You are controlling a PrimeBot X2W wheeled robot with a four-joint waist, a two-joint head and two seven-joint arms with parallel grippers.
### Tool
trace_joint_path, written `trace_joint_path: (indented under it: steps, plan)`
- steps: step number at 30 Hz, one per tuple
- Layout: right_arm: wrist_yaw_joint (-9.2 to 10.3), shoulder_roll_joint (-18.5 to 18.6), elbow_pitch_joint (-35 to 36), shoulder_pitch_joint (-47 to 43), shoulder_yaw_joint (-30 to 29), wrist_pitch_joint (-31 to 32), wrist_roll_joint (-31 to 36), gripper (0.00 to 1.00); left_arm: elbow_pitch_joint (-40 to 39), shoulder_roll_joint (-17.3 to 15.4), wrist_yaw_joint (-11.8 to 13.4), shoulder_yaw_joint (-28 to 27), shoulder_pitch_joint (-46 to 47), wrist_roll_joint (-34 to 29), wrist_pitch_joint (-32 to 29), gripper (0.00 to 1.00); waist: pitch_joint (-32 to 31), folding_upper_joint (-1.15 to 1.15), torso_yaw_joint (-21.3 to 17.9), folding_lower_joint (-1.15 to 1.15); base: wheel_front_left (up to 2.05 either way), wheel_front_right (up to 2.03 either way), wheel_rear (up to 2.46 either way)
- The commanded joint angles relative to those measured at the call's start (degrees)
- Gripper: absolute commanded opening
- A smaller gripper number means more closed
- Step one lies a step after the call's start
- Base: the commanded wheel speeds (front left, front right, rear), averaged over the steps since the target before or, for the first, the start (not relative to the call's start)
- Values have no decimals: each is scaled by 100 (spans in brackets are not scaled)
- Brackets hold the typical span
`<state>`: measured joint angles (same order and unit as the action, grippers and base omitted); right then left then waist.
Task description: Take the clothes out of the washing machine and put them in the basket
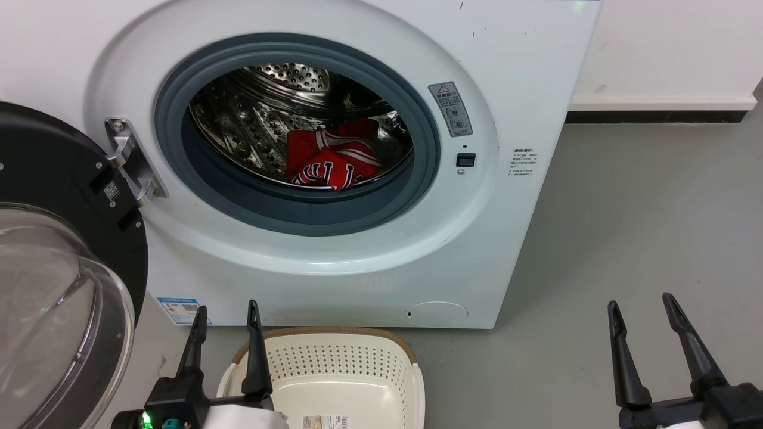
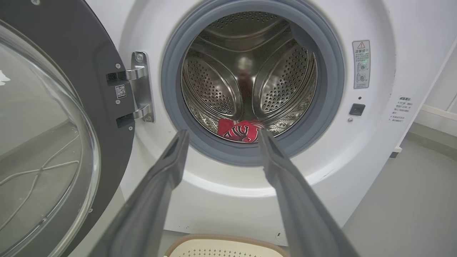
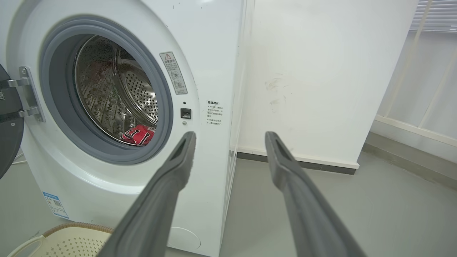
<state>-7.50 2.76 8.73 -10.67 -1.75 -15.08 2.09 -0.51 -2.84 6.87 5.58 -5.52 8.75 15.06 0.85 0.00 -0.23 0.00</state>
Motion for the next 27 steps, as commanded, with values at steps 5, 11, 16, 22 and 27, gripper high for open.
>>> trace_joint_path:
  steps: [5,11,16,22,27]
  plan:
    - [2,21,-55,-59,-19,-14,-98,100,54,-7,-26,-33,-44,45,18,100,-2,0,1,0,0,0,0]
    - [2,21,-95,-62,-11,-13,-142,100,106,-7,-16,-47,-57,45,17,100,-10,0,2,0,0,0,0]
    - [2,21,-99,-58,-3,-13,-154,100,125,-7,4,-51,-60,20,18,100,-15,0,-1,0,0,0,0]
    - [2,21,-92,-54,-3,-13,-113,100,127,-7,23,-44,-48,-10,18,100,-22,0,-9,0,0,0,0]
    - [2,21,-119,-43,-23,-13,-144,100,148,-7,37,-17,32,0,18,100,-16,0,-5,0,0,0,0]
